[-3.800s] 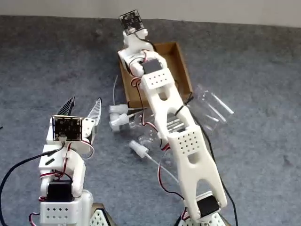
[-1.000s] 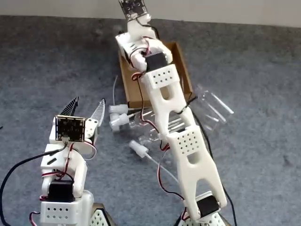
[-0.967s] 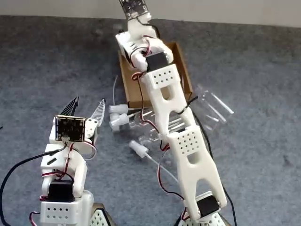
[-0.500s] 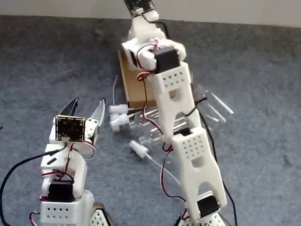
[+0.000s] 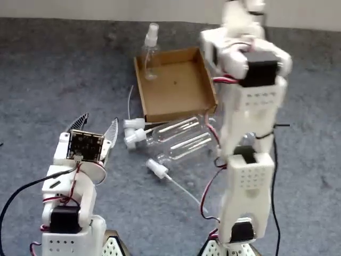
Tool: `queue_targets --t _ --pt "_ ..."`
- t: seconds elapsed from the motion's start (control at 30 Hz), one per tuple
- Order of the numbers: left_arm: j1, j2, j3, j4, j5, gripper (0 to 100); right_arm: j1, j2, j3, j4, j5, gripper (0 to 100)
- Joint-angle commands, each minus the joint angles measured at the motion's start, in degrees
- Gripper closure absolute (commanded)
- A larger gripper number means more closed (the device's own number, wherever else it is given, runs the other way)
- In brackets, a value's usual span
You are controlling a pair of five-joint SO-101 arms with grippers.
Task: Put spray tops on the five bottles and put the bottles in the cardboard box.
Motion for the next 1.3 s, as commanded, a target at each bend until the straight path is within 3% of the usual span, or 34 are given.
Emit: queue_targets --t 0.0,0.23,0.53,0.67,0.87,1.03,1.27 --pt "-3.6 0.2 -7.9 6.3 -1.4 81 4.9 -6.7 -3.9 1.3 4.7 91.0" --pt "-5.8 2.9 -16.1 16.4 -5.7 81 14.2 -17.5 22.9 1.2 7.1 91.0" --pt "-5.2 40.7 -35.1 31.4 -5.5 81 18.1 -36.7 64.3 -0.7 19.3 91.3" --pt "-5.2 48.6 -36.9 35.9 -5.5 81 18.2 -39.1 74.5 -5.7 24.7 89.4" --pt "-3.8 47.6 -30.5 35.8 -4.6 81 14.1 -38.7 82.7 -10.6 31.0 75.0" --pt "-0.5 46.3 -22.3 29.5 -2.4 81 10.5 -30.9 83.3 -12.3 31.7 74.5" --pt "-0.5 46.5 -17.9 24.3 -1.9 81 10.7 -14.5 70.1 -11.7 31.7 74.5"
